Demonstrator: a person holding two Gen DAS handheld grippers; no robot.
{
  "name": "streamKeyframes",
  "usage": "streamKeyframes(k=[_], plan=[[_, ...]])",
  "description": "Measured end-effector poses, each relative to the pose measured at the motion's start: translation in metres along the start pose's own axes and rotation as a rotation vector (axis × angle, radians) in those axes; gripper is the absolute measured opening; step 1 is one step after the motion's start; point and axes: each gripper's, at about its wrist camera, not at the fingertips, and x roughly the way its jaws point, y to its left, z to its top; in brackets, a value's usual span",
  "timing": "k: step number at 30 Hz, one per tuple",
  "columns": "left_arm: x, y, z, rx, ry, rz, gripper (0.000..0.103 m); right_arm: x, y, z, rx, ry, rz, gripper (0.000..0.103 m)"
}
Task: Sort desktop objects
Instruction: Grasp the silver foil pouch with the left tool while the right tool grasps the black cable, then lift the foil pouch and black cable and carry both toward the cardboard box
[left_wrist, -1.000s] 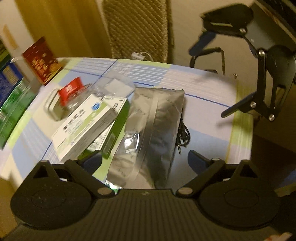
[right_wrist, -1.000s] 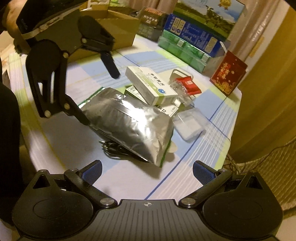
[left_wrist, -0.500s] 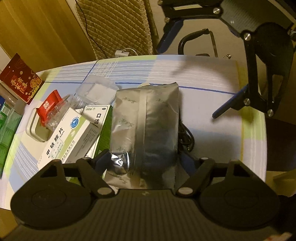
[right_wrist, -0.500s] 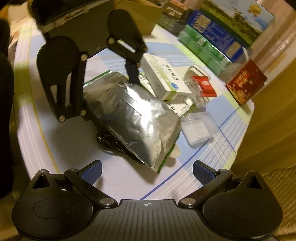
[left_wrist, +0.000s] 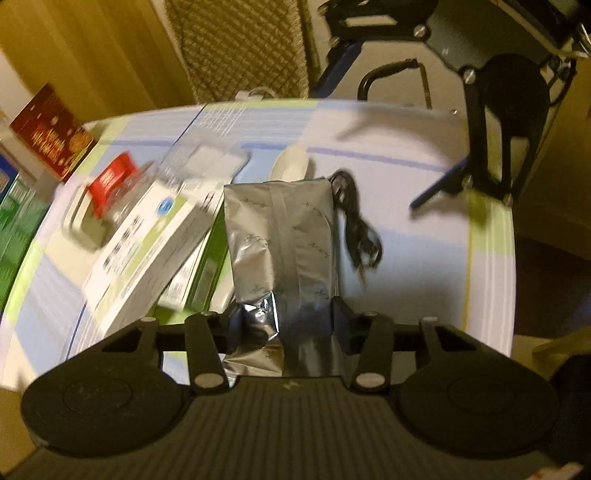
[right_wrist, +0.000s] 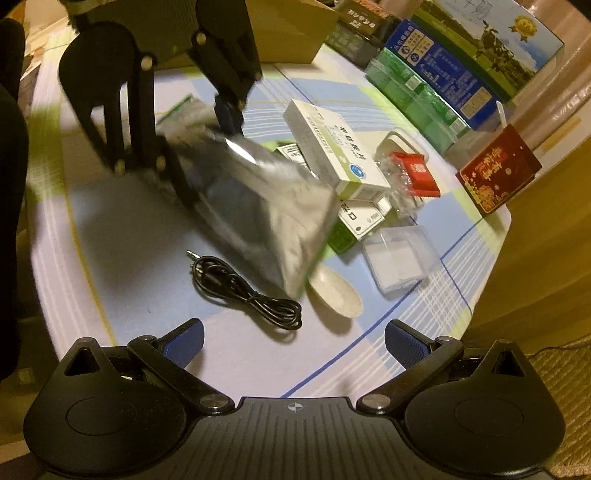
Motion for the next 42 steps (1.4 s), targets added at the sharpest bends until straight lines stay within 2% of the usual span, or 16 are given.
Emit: streamKeyframes(k=[5, 8, 9, 11, 13, 18, 21, 22, 23, 24, 25, 26, 31, 36, 42], plan=[[-0.016, 0.011, -0.026, -0.054, 0.034, 0.021, 0.042, 0.002, 0.005, 0.005, -0.065, -0.012, 0.039, 0.101], [-0.024, 0.017, -0.038, -0.086, 0.039, 0.033, 0.043, 0.01, 0.012, 0.011, -0.152, -0.01, 0.078, 0.1], [-0.026, 0.018, -0.041, -0.097, 0.029, 0.037, 0.043, 0.014, 0.014, 0.013, -0.182, -0.008, 0.09, 0.099], [-0.033, 0.017, -0.043, -0.111, 0.009, 0.042, 0.044, 0.022, 0.017, 0.017, -0.236, 0.006, 0.116, 0.083], [-0.035, 0.016, -0.044, -0.113, -0.003, 0.052, 0.051, 0.03, 0.014, 0.023, -0.267, 0.009, 0.146, 0.08], [-0.029, 0.013, -0.045, -0.12, -0.016, 0.043, 0.058, 0.046, -0.01, 0.034, -0.226, 0.048, 0.256, 0.073], [-0.023, 0.013, -0.045, -0.129, -0.02, 0.04, 0.059, 0.057, -0.032, 0.037, -0.084, 0.092, 0.346, 0.056], [-0.022, 0.013, -0.046, -0.133, -0.023, 0.04, 0.06, 0.058, -0.037, 0.037, -0.049, 0.097, 0.367, 0.046], [-0.021, 0.013, -0.046, -0.137, -0.026, 0.041, 0.06, 0.059, -0.04, 0.037, -0.019, 0.099, 0.381, 0.035], [-0.021, 0.013, -0.046, -0.14, -0.028, 0.04, 0.061, 0.06, -0.042, 0.037, 0.008, 0.102, 0.392, 0.029], [-0.02, 0.013, -0.046, -0.145, -0.028, 0.04, 0.061, 0.06, -0.042, 0.037, 0.028, 0.104, 0.397, 0.018], [-0.019, 0.014, -0.046, -0.149, -0.027, 0.04, 0.061, 0.057, -0.04, 0.035, 0.047, 0.106, 0.399, 0.015], [-0.016, 0.016, -0.044, -0.168, -0.013, 0.032, 0.061, 0.049, -0.031, 0.033, 0.139, 0.132, 0.367, 0.014], [-0.008, 0.019, -0.037, -0.184, 0.017, 0.02, 0.061, 0.04, -0.016, 0.033, 0.139, 0.128, 0.322, 0.015], [0.009, 0.028, -0.03, -0.229, 0.084, -0.015, 0.057, 0.04, -0.012, 0.034, 0.149, 0.11, 0.289, 0.033]])
